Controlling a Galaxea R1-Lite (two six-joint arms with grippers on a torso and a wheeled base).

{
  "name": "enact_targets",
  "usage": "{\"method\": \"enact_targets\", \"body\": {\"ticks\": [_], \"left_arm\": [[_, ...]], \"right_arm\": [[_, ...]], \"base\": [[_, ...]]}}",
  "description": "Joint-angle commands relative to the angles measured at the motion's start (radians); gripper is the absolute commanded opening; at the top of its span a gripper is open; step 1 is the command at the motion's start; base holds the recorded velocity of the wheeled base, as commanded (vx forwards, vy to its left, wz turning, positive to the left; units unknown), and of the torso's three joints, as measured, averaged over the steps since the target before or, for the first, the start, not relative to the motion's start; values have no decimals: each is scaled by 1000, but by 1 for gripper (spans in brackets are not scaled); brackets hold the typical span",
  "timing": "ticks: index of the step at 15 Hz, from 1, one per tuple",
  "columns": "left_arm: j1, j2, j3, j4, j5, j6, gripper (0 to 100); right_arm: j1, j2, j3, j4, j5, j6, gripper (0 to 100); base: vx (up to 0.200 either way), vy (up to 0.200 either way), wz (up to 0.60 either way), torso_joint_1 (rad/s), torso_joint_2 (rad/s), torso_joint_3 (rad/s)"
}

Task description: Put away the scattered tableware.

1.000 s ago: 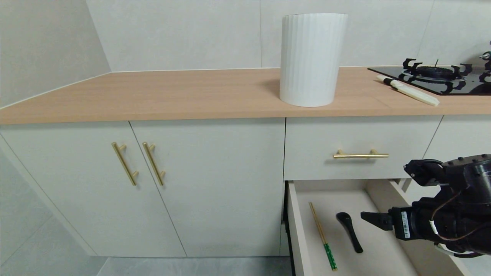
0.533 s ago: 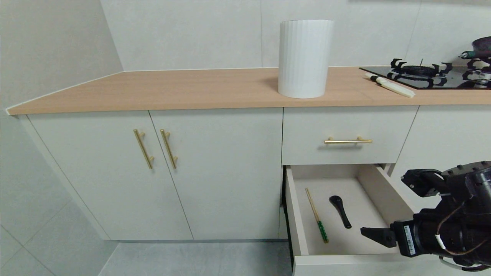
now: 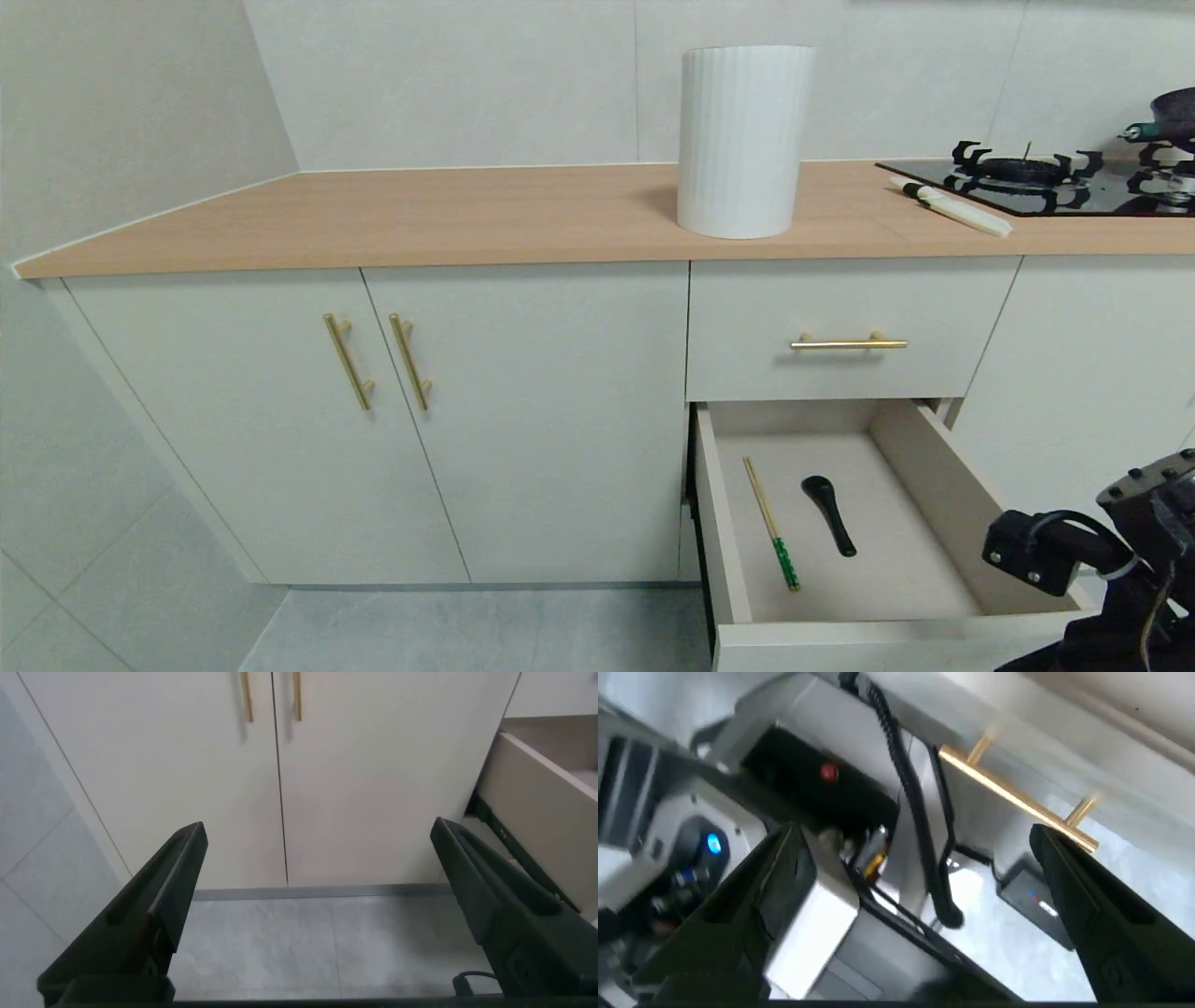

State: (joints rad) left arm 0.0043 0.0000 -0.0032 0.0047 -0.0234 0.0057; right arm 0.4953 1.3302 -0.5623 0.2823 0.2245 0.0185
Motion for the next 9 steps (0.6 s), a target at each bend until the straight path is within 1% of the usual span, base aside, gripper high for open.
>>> {"method": "enact_targets", "body": {"ticks": [1,4,6,9], "left_arm": [[0,0,0,0,0,0,100],[0,0,0,0,0,0,100],[0,0,0,0,0,0,100],[0,0,0,0,0,0,100]], "right_arm": [[9,18,-1,15,1,-12,100],[9,89,-5,11,-8,-11,100],[6,142,-21,12,-45,1,100],[6,233,-57,9,-132,106,100]], "base": [[0,0,0,0,0,0],[0,0,0,0,0,0],[0,0,0,0,0,0],[0,0,0,0,0,0]]}}
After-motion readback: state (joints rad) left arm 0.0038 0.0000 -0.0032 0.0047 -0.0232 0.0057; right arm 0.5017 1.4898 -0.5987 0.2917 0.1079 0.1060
